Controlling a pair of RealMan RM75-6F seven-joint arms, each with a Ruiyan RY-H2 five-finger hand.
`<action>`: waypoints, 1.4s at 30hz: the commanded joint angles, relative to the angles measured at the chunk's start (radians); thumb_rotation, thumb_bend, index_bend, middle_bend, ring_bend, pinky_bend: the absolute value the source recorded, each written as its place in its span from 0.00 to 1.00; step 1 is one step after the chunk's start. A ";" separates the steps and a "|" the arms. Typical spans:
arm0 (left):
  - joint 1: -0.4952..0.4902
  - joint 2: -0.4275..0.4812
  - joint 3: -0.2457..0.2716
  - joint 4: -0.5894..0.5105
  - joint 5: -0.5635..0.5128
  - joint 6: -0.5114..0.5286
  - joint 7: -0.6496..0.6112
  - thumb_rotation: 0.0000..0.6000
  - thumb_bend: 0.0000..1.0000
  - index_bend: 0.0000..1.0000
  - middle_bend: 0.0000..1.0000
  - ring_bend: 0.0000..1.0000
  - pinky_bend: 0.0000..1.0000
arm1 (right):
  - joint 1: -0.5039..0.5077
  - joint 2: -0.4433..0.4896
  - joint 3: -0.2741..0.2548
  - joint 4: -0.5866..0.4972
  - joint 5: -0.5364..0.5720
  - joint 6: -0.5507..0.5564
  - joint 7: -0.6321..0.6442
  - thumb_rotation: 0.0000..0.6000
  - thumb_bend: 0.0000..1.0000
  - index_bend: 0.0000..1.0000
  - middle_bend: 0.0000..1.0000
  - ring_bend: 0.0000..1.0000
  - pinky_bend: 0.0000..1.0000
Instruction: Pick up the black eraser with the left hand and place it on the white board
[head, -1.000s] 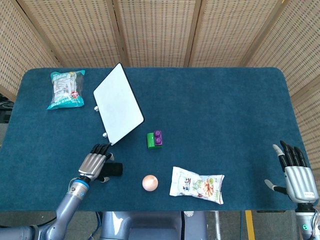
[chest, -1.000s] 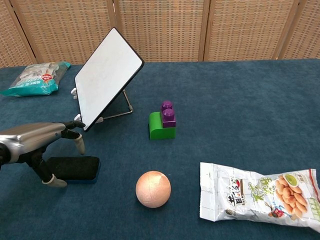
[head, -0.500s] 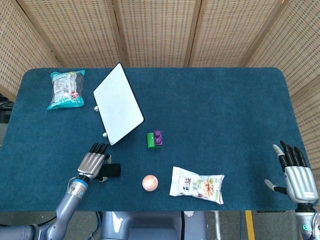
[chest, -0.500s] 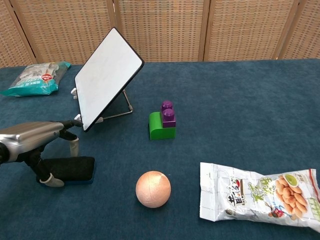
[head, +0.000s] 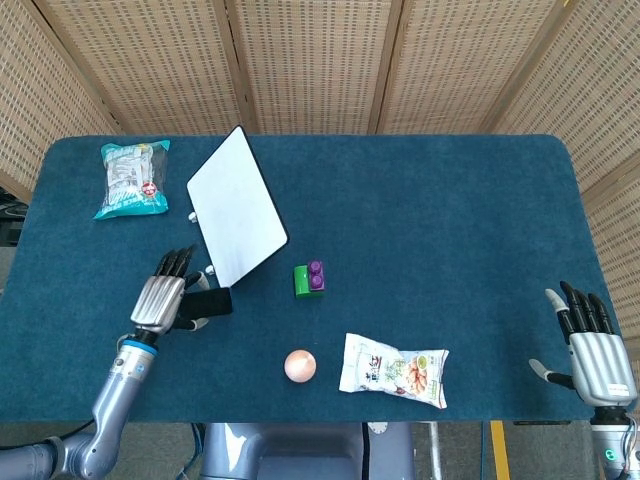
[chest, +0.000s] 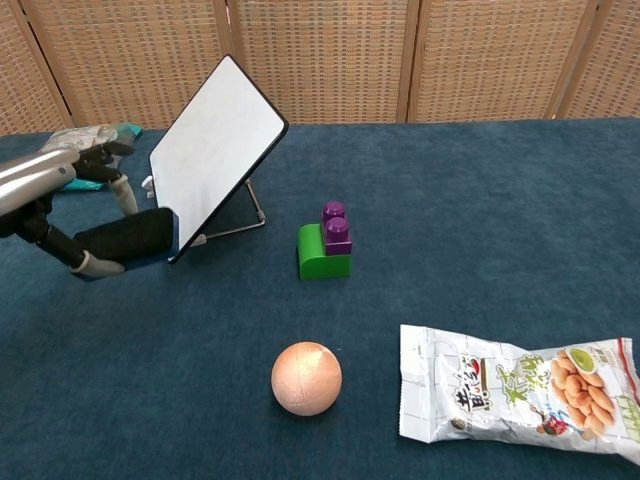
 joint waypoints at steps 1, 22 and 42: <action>-0.033 0.003 -0.093 0.119 0.098 0.003 -0.284 1.00 0.12 0.56 0.00 0.00 0.00 | 0.000 0.000 0.000 0.000 0.000 0.000 0.000 1.00 0.10 0.06 0.00 0.00 0.00; -0.251 -0.260 -0.261 0.593 0.006 -0.114 -0.569 1.00 0.11 0.59 0.00 0.00 0.00 | 0.004 0.004 0.001 -0.001 0.004 -0.009 0.013 1.00 0.10 0.06 0.00 0.00 0.00; -0.312 -0.397 -0.259 0.805 -0.030 -0.203 -0.658 1.00 0.11 0.51 0.00 0.00 0.00 | 0.006 0.006 -0.001 0.002 0.002 -0.011 0.022 1.00 0.10 0.06 0.00 0.00 0.00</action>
